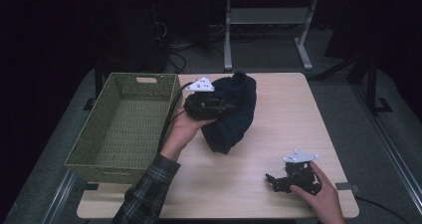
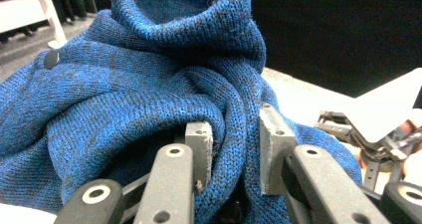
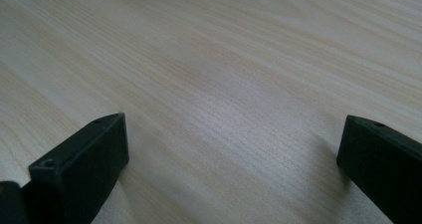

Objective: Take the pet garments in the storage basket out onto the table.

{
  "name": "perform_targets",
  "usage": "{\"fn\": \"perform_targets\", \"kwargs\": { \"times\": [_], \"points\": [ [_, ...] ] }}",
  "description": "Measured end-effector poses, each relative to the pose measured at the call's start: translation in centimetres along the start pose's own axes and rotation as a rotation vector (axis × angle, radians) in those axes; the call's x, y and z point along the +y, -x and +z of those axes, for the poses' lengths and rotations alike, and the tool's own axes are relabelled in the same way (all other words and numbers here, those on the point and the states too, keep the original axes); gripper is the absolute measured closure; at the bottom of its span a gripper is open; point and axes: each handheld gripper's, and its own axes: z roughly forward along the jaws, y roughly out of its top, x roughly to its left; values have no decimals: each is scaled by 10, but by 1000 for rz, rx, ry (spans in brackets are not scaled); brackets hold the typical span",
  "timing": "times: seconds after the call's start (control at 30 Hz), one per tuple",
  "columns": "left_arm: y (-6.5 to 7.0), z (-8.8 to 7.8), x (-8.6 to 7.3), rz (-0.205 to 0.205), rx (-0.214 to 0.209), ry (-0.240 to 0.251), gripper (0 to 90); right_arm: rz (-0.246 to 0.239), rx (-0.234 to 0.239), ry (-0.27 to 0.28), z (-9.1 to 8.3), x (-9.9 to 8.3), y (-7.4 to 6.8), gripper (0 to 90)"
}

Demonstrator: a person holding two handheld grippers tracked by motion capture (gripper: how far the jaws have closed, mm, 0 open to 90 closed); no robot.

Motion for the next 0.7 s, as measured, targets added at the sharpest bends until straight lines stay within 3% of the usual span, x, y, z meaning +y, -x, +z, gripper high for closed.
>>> {"fn": "perform_targets", "kwargs": {
  "times": [0.2,0.27,0.3,0.4,0.57,0.7],
  "points": [
    [1,29,-6,14,-4,-44,714,-3,1,1,0,0,0,0],
    [2,46,-11,10,-12,-70,712,-2,0,1,0,0,0,0],
    [2,46,-11,10,-12,-70,712,-2,0,1,0,0,0,0],
    [2,68,-20,20,-8,-113,711,1,1,-1,0,0,0,0],
    [1,86,-29,19,-10,-152,708,1,0,-2,0,0,0,0],
    [1,107,-43,20,-9,-210,701,-2,0,-1,0,0,0,0]
  ]
}}
